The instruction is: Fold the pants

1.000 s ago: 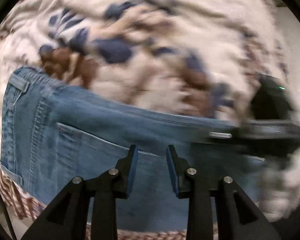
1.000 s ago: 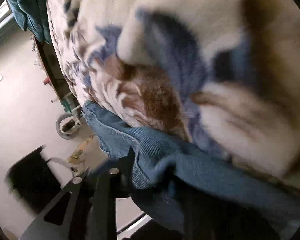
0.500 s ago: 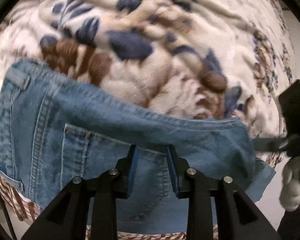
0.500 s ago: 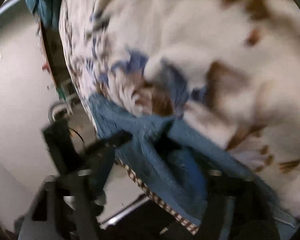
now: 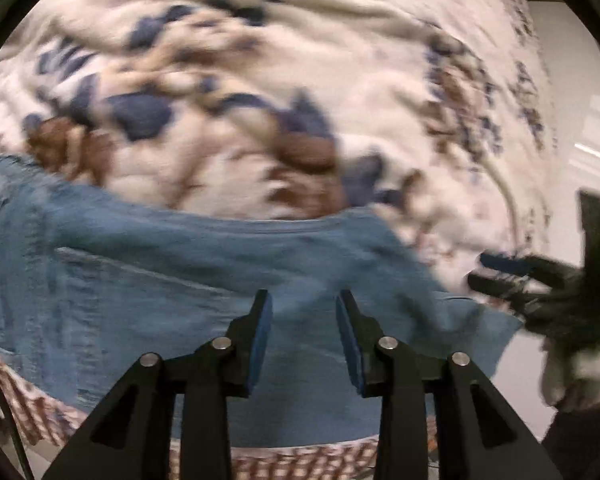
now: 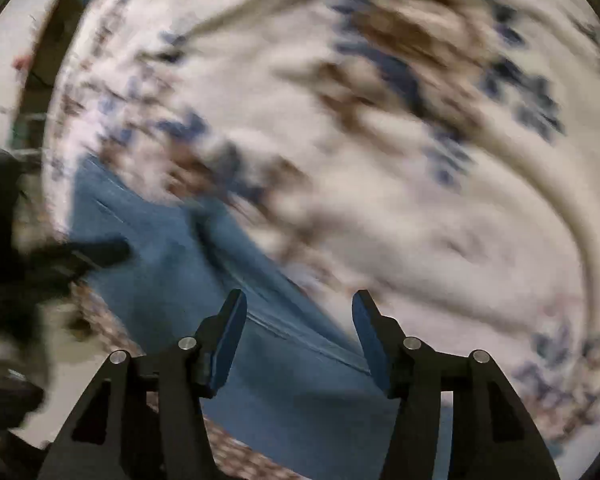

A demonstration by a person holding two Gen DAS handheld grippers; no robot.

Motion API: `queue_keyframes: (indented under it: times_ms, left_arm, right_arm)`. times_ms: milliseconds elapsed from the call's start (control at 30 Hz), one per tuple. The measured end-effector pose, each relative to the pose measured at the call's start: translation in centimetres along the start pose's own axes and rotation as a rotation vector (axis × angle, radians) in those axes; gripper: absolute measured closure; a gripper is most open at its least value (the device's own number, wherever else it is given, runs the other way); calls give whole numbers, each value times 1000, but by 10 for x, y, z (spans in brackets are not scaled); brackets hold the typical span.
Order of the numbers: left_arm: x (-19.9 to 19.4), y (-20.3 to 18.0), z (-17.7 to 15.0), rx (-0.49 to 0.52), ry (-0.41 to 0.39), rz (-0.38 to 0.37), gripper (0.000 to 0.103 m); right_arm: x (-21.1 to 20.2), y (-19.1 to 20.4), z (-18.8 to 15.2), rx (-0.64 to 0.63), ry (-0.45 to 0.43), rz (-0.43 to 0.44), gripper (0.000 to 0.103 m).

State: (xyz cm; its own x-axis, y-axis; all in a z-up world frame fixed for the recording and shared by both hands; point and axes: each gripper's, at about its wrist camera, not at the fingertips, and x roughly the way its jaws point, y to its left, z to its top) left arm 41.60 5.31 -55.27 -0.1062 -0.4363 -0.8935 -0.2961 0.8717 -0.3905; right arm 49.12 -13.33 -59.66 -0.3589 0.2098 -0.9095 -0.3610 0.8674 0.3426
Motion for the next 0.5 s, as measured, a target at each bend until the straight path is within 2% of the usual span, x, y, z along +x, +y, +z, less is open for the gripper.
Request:
queue_keyframes:
  times_ms: [67,133,200,267,400,500]
  left_arm:
    - [9,-16,6,-11,26,-32,72]
    - [21,-31,10,-26,56,-63,72]
    - [25,-44,19,-19,70,-72,72]
    - [37,-60,25,8,77,-47,72]
    - [48,-44,20,-70,149,-48,72]
    - [53,-37,21,-114,154,-55,72]
  right_arm:
    - [13,-16,-15,-6,52,9,45]
    - [29,-27,-34,-33,71,70,45]
    - [29,-28,-43,-82,55,99,45]
    - [25,-25,-51,-168,24,85,45]
    - [25,-25,-63,-281,16,77,45]
    - [25,-15,-73,-383,34,75,45]
